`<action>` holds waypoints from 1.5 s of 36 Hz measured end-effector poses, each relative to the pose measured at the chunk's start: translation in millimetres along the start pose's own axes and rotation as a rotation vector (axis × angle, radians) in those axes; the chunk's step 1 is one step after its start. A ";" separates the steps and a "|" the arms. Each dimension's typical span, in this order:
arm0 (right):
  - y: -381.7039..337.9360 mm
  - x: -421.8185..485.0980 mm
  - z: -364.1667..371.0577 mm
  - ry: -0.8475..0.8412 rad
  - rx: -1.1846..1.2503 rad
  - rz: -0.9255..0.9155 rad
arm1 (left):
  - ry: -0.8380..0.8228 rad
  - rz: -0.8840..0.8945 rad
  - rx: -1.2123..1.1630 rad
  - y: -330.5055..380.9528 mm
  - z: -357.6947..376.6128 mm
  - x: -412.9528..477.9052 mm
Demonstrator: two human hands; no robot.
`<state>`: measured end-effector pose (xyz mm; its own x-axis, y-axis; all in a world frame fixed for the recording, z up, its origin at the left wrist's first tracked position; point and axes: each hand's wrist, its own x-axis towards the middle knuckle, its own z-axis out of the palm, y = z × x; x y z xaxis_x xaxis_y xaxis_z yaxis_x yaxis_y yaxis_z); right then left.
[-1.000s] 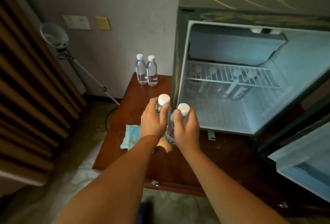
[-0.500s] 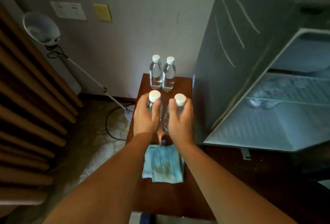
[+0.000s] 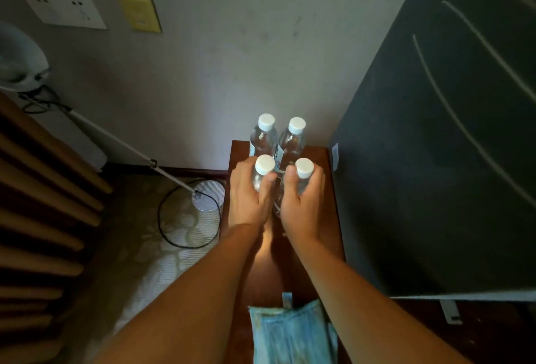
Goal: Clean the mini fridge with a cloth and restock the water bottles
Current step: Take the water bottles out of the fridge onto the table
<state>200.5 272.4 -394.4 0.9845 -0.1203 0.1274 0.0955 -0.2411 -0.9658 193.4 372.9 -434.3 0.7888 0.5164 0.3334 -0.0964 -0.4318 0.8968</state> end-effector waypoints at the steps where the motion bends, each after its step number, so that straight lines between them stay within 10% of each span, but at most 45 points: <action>1: 3.6 3.0 1.8 0.007 -0.005 0.005 | -0.004 -0.008 -0.005 -3.5 3.5 1.7; 29: 12.2 14.3 9.1 0.064 -0.171 -0.020 | 0.107 -0.076 0.025 15.1 14.1 1.9; 54: -11.8 -139.0 -254.1 -0.306 -0.067 -0.161 | 0.094 -0.066 0.132 180.5 46.3 -246.4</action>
<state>25.2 47.3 -343.3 0.9570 0.2158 0.1938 0.2534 -0.2970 -0.9207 9.7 133.5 -368.1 0.7297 0.6114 0.3062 0.0392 -0.4845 0.8739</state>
